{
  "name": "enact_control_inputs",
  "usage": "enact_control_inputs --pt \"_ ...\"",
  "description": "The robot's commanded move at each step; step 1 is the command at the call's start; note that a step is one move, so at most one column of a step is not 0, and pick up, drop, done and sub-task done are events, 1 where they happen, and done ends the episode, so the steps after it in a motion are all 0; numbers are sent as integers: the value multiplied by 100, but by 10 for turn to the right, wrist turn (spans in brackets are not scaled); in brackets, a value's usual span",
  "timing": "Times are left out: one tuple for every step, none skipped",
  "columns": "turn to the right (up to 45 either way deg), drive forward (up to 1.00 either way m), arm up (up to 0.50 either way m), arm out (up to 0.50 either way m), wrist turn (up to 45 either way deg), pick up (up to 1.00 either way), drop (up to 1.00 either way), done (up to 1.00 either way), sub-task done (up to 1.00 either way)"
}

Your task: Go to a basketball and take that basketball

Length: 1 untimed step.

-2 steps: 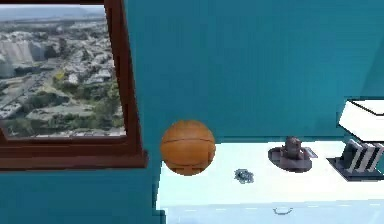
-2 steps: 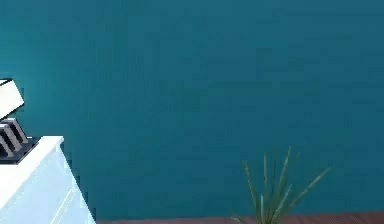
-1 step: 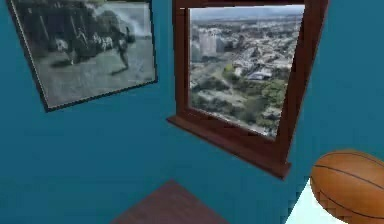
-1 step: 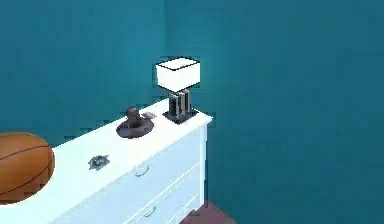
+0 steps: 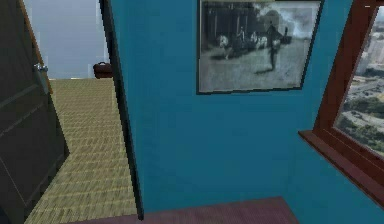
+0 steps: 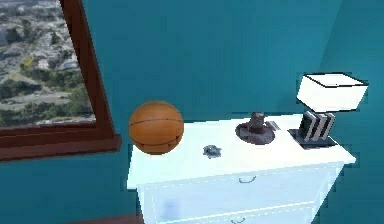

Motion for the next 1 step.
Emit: enact_control_inputs --pt "0 0 50 0 0 0 0 0 0"
